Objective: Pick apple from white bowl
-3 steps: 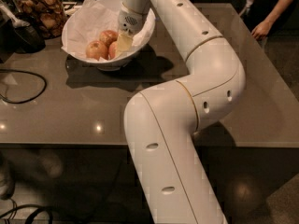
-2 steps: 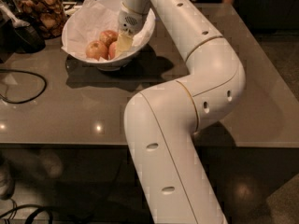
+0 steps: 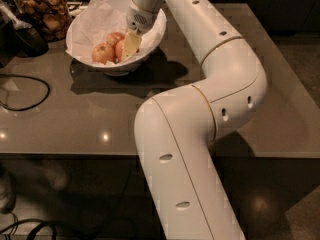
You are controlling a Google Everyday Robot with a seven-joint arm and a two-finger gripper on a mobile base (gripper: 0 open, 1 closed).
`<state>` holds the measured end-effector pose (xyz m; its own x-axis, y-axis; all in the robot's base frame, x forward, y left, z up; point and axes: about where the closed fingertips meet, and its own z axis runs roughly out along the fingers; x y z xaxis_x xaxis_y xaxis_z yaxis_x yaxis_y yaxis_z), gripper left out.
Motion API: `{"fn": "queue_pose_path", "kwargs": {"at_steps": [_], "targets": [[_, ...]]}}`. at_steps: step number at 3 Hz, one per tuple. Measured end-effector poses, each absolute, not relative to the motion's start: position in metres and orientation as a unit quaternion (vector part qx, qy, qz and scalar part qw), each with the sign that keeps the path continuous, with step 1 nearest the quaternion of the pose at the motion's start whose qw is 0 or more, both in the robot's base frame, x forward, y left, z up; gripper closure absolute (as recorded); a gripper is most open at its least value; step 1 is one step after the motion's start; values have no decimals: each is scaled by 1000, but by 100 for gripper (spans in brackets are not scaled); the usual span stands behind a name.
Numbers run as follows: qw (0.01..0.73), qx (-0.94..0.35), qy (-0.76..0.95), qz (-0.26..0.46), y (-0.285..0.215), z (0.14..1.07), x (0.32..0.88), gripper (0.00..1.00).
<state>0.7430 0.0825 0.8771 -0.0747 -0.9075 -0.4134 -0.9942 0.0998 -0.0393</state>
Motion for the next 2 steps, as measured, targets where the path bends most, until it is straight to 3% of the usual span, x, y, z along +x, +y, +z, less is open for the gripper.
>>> {"fn": "queue_pose_path", "kwargs": {"at_steps": [2], "targets": [[225,-658,708,126,80,931,733,100]]}}
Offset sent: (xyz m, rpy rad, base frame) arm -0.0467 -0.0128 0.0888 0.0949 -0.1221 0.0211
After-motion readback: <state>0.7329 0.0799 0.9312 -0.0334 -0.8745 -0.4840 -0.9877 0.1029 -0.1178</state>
